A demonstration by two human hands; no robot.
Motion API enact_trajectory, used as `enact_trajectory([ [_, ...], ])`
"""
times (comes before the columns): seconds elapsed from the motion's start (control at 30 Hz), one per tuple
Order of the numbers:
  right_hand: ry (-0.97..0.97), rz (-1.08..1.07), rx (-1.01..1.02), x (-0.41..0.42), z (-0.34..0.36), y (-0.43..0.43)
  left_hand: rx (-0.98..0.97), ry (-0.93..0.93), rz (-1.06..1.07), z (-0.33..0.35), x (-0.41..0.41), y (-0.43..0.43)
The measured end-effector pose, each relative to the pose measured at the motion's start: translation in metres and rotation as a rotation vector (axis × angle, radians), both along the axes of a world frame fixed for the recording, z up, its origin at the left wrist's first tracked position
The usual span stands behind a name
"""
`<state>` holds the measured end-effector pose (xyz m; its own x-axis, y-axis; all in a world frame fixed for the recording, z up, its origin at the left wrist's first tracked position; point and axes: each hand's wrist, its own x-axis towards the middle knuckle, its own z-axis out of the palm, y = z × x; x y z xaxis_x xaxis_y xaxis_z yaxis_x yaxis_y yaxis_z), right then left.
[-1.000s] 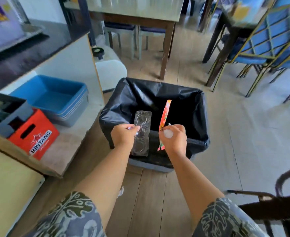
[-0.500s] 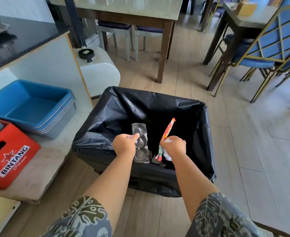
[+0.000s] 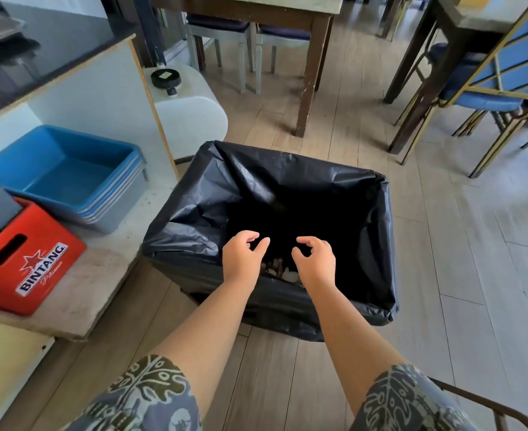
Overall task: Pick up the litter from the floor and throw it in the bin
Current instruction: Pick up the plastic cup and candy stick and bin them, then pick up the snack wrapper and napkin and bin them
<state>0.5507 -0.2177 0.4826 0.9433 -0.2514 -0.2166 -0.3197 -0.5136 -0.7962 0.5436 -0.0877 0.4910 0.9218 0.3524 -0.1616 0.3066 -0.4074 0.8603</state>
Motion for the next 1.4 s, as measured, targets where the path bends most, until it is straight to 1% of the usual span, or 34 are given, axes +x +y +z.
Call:
enact_trajectory([
  [0.13,-0.176,0.077,0.006,-0.045,0.019,0.017,0.03,-0.082,-0.049,0.008,-0.045,0.009],
  [0.23,-0.233,0.129,0.029,-0.085,0.021,0.034,0.065,-0.09,-0.058,0.011,-0.088,0.025],
  [0.43,-0.197,0.182,0.064,-0.182,0.004,0.082,0.117,-0.059,-0.025,-0.001,-0.192,0.082],
  [0.6,-0.139,0.154,0.096,-0.271,-0.036,0.126,0.12,-0.007,0.024,-0.033,-0.289,0.137],
  [0.7,-0.075,0.17,0.106,-0.318,-0.072,0.15,0.118,0.063,0.039,-0.07,-0.339,0.164],
  [0.83,0.013,0.217,0.117,-0.366,-0.138,0.172,0.127,0.132,0.062,-0.142,-0.39,0.19],
  [1.0,0.138,0.263,0.124,-0.394,-0.257,0.189,0.055,0.263,0.089,-0.266,-0.425,0.204],
  [1.07,0.156,0.29,0.105,-0.395,-0.313,0.193,0.069,0.312,0.086,-0.324,-0.431,0.21],
  [1.13,0.15,0.318,0.076,-0.39,-0.369,0.196,0.098,0.372,-0.012,-0.384,-0.432,0.216],
  [1.2,0.14,0.333,0.045,-0.377,-0.423,0.199,0.138,0.445,-0.214,-0.439,-0.429,0.222],
  [1.3,0.109,0.348,0.007,-0.349,-0.491,0.207,0.401,0.562,-0.646,-0.509,-0.416,0.233],
  [1.37,0.088,0.366,-0.027,-0.329,-0.526,0.213,0.511,0.658,-0.791,-0.54,-0.407,0.24],
  [1.4,0.076,0.374,-0.038,-0.32,-0.54,0.217,0.522,0.707,-0.829,-0.552,-0.402,0.242],
])
